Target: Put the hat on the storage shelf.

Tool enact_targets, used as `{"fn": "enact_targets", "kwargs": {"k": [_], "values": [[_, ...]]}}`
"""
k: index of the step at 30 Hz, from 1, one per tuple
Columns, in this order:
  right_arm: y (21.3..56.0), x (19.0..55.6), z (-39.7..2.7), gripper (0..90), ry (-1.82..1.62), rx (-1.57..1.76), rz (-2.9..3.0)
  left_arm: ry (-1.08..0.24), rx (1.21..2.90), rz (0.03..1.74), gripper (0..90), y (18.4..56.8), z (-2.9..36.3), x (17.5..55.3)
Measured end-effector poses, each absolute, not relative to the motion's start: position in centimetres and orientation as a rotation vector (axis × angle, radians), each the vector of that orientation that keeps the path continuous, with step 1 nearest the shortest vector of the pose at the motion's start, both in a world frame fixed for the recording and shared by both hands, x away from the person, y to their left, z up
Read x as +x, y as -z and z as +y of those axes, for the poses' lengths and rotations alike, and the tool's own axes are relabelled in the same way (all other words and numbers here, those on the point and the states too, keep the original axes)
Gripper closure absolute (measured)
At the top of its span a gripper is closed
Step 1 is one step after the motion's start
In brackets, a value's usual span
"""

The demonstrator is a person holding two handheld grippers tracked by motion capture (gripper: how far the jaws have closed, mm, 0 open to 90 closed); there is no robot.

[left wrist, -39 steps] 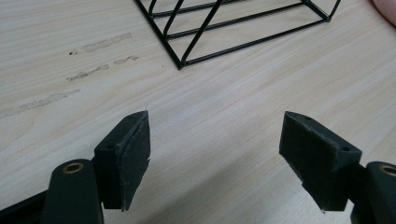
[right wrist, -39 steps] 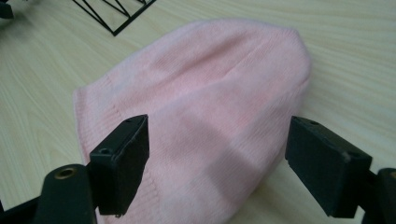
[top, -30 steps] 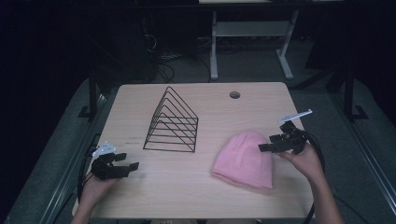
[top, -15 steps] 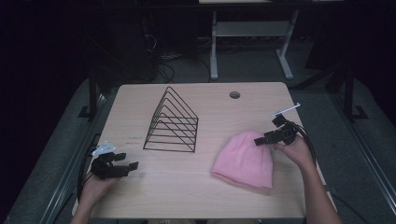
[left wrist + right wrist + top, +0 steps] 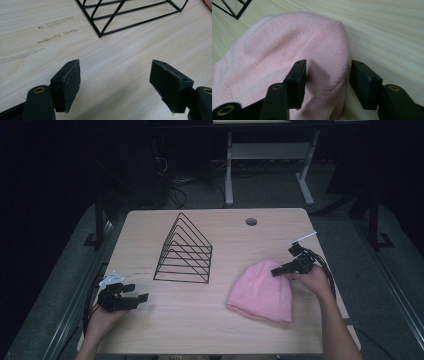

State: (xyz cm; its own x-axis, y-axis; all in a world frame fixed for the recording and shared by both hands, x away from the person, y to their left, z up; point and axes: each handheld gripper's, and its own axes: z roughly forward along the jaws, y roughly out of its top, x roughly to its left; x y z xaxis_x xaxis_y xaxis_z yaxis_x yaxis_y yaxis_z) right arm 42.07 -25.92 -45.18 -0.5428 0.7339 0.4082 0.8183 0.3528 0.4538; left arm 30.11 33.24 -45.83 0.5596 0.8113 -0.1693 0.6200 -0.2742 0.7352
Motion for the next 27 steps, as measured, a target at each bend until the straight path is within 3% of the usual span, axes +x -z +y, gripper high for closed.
{"fn": "enact_targets", "kwargs": {"k": [8, 18, 27], "values": [[45.6, 42.2, -25.6, 66.4, 0.949, -1.406, -2.438, -0.315, 1.999, 1.159, 24.9, 45.7, 33.7, 30.0], [45.8, 41.9, -25.8, 75.8, 1.011, -1.412, -2.386, -0.306, 2.030, 1.136, 24.9, 45.8, 33.7, 30.0], [44.5, 41.6, -25.4, 78.0, 1.038, -1.381, -2.433, -0.294, 2.002, 1.147, 24.9, 45.7, 33.6, 29.9]]}}
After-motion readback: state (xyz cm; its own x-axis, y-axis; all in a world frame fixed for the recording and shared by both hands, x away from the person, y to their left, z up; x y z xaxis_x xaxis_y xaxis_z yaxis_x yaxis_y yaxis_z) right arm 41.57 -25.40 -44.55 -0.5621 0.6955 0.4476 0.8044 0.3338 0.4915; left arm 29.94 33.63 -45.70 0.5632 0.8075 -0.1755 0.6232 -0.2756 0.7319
